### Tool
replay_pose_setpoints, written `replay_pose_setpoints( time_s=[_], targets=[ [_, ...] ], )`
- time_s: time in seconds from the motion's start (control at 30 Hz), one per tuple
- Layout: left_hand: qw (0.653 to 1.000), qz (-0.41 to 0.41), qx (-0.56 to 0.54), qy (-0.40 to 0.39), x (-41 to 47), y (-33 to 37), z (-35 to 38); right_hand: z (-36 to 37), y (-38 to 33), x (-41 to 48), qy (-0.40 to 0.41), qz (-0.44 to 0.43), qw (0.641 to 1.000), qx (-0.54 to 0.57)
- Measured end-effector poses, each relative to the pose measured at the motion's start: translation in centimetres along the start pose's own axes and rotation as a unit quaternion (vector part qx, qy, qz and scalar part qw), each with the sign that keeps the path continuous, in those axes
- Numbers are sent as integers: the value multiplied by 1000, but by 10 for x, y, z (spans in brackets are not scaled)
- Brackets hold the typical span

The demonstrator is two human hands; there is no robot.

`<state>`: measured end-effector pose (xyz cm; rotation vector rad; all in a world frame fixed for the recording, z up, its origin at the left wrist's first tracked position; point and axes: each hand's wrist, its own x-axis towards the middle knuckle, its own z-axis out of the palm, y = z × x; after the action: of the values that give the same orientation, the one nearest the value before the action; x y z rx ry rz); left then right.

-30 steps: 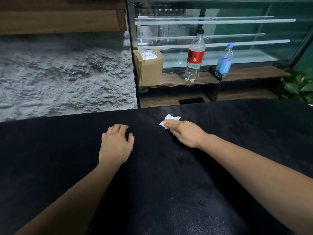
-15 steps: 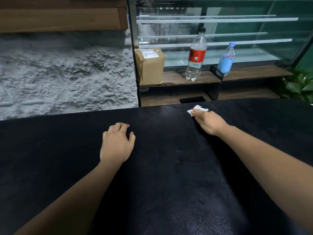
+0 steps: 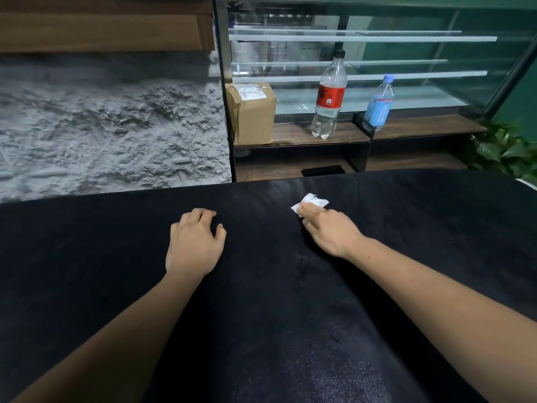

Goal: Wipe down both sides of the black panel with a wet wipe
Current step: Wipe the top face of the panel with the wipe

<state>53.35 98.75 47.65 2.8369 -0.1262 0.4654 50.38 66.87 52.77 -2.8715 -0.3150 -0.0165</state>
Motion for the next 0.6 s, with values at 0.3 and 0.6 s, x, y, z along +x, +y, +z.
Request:
replay_pose_setpoints(
  time_s=[0.3, 0.6],
  targets=[
    [1000, -1, 1, -10, 0, 1, -3, 17, -27, -29, -27, -67, 997, -5],
    [1000, 0, 3, -10, -2, 3, -7, 23, -29, -53, -39, -66, 997, 19]
  ],
)
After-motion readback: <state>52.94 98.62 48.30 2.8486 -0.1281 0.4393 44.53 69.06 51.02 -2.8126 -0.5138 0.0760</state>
